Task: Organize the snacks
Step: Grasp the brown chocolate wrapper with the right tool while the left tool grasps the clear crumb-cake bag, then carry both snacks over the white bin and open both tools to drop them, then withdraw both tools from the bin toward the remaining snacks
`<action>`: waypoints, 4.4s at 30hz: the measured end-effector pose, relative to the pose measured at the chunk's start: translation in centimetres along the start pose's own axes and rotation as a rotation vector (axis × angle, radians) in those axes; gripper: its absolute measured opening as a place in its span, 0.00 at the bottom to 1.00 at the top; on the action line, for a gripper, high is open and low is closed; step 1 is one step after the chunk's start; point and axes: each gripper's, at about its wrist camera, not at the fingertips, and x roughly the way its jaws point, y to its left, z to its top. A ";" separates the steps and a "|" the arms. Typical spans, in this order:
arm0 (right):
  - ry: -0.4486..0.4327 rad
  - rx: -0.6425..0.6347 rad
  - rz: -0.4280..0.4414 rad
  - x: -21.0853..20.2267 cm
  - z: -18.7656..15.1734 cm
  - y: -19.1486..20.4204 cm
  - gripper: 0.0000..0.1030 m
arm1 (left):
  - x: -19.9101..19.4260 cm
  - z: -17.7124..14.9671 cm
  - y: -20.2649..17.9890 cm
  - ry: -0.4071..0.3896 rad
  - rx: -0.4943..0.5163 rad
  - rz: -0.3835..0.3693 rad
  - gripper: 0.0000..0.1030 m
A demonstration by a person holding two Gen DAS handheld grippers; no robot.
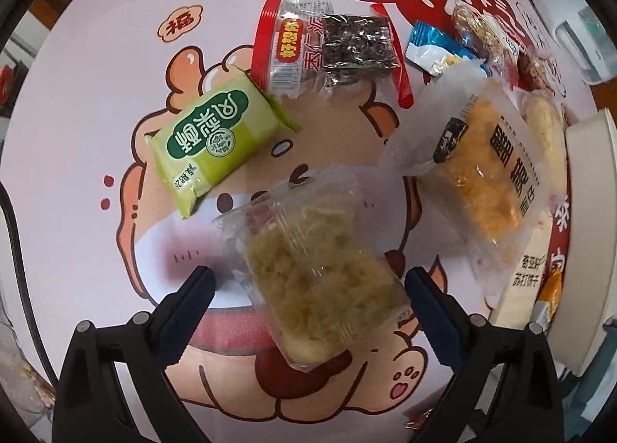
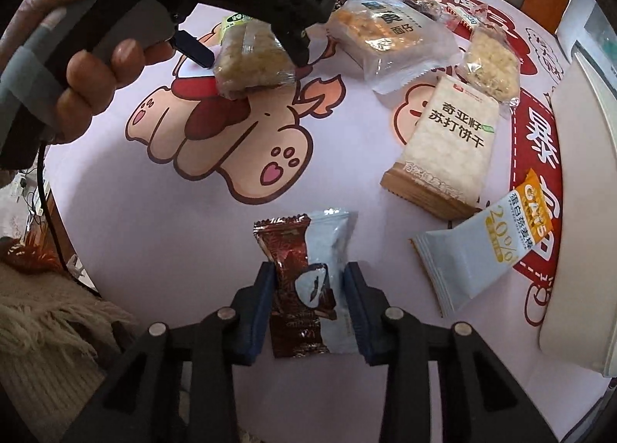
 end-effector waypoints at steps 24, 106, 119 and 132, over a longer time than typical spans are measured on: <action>-0.037 -0.043 0.017 -1.3 0.0 0.5 0.32 | -3.5 -4.7 -1.5 -0.106 0.127 0.127 0.56; -0.445 0.661 -0.368 -22.5 -3.7 -29.1 0.58 | -22.4 -8.0 -37.6 -0.665 0.711 0.117 0.99; -0.446 0.624 -0.359 -22.6 -3.5 -26.7 0.58 | -23.7 -9.3 -33.8 -0.677 0.654 0.138 0.99; -0.494 0.566 -0.363 -24.5 -2.4 -23.4 0.58 | -26.6 -10.9 -26.9 -0.729 0.553 0.199 0.99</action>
